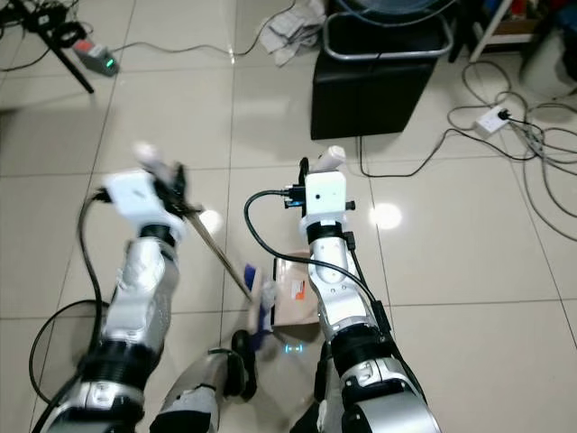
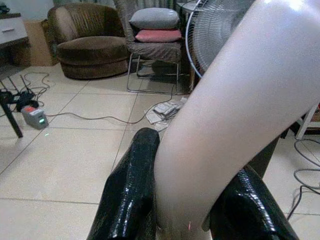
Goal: Sweep floor
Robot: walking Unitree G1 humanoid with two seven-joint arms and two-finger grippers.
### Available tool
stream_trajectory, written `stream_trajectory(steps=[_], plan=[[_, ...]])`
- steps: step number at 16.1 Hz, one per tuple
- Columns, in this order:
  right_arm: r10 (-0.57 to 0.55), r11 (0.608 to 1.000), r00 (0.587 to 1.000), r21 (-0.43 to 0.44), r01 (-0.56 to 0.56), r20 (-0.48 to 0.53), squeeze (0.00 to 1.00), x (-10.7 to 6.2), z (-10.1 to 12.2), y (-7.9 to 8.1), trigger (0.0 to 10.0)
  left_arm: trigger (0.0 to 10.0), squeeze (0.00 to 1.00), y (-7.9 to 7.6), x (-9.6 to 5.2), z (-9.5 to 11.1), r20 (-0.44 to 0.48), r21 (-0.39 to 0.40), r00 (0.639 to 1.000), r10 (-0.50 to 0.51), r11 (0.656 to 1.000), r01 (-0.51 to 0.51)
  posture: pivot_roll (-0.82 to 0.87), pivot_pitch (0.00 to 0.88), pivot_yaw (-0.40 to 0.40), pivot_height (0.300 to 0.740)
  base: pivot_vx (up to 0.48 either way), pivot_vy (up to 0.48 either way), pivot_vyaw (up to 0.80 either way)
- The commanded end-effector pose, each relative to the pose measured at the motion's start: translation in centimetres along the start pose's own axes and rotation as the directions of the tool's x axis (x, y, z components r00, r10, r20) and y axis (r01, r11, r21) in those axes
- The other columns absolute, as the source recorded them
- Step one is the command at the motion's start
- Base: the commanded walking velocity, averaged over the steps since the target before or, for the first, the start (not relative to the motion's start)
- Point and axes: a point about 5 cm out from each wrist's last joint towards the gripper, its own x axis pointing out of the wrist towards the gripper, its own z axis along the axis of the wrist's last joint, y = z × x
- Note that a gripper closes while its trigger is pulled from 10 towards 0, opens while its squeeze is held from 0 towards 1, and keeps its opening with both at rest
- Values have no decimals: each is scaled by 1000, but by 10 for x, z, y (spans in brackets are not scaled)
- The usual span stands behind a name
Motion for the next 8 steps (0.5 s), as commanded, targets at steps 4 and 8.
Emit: stream_trajectory(steps=[4,8], plan=[[-5,996,1000,89,8,-25,0,-13,-10,-4,10000,10000,0,-16,4,5,11,-160,994,-111,981,111,53,351,86,740,0,0,0],[-46,993,999,107,48,-26,0,-20,-15,-22,10000,10000,0,-31,12,27,69,-178,937,-341,920,348,50,321,99,740,0,0,0]])
